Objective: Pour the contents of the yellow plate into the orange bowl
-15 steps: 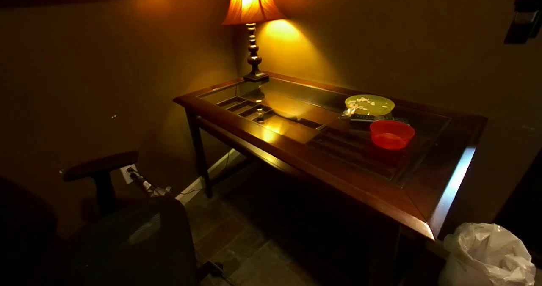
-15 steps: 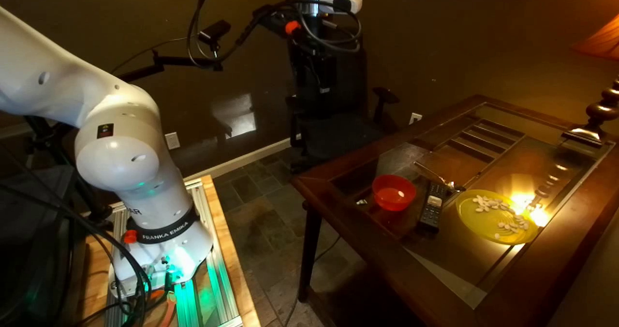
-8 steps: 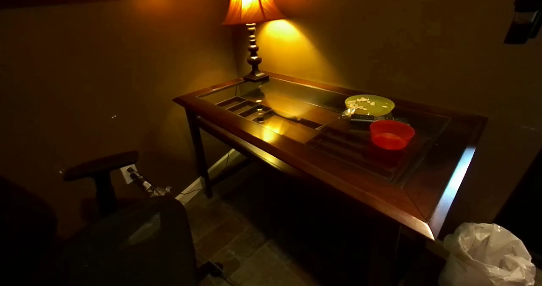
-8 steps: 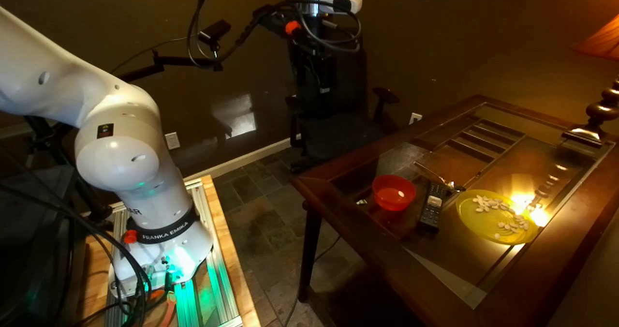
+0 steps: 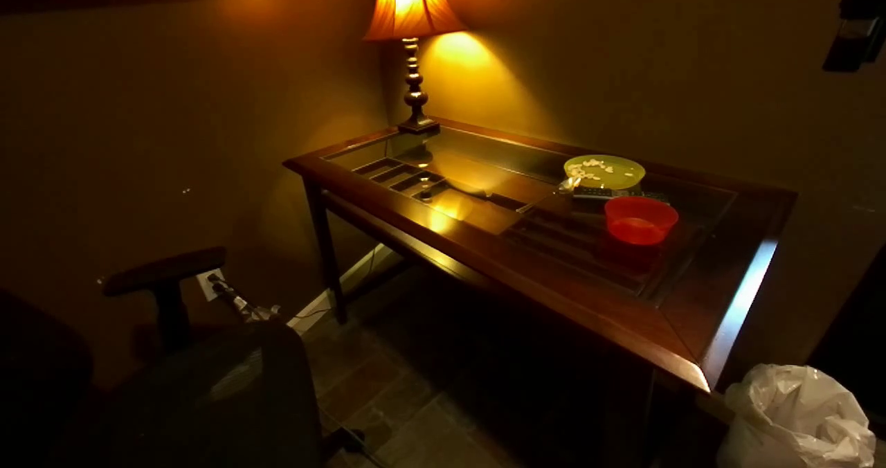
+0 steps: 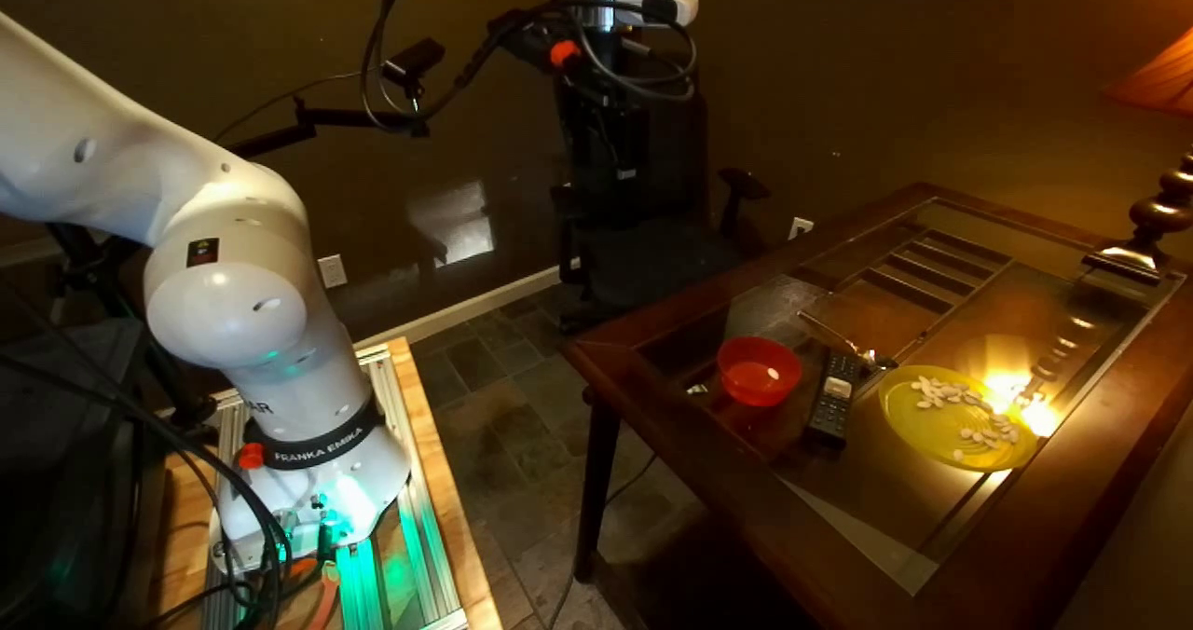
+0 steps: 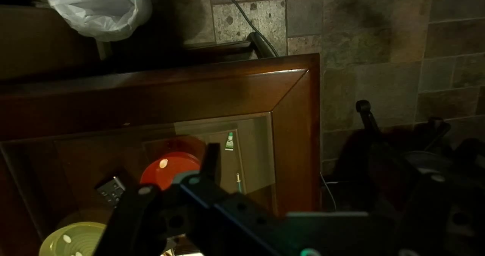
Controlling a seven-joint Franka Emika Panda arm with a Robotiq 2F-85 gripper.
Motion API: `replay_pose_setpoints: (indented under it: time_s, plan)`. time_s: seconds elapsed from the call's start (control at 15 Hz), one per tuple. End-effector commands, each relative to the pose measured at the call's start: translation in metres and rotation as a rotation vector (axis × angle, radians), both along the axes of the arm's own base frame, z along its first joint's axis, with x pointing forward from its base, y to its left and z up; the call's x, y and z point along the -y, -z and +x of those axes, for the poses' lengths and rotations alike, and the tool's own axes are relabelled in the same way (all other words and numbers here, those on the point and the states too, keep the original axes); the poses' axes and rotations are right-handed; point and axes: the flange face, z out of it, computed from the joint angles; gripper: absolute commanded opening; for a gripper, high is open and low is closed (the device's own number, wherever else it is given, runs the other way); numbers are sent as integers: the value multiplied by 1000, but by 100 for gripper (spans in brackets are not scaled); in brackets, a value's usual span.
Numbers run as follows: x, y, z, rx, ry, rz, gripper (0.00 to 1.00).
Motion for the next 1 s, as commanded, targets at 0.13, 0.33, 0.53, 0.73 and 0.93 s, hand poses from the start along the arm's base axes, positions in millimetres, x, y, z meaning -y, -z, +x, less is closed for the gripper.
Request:
replay_pose_setpoints:
  time_s: [0.13, 0.33, 0.53, 0.73, 0.93]
  plan:
    - [14, 33, 54, 63, -22, -10, 100]
    - [24, 67, 91, 96, -85, -29, 100]
    - [43, 100, 129, 66, -175, -84, 100]
    - [70, 124, 166, 72, -230, -117, 100]
    - [106, 144, 194, 63, -218, -128, 100]
